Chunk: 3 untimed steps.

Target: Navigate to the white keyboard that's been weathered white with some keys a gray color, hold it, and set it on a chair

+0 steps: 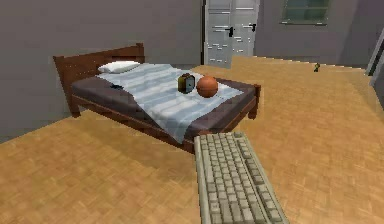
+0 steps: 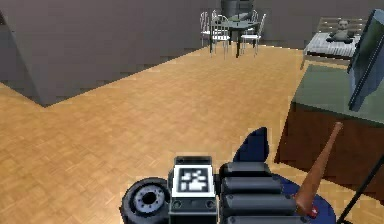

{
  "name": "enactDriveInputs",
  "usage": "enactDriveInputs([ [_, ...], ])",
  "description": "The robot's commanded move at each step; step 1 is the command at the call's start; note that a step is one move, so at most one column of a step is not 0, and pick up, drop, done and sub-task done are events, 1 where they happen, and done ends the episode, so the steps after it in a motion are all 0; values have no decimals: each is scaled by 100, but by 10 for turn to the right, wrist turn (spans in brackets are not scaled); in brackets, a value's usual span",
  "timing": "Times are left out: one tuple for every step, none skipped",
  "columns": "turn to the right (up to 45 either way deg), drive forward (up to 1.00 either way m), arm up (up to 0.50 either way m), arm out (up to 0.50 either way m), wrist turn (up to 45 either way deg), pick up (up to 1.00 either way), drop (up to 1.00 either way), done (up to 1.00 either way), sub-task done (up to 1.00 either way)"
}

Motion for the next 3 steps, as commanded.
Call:
enactDriveInputs([
  [270, 0, 0, 0, 0, 0, 0, 0, 0],
  [0, 0, 0, 48, 0, 0, 0, 0, 0],
  [0, 0, 0, 0, 450, 0, 0, 0, 0],
])
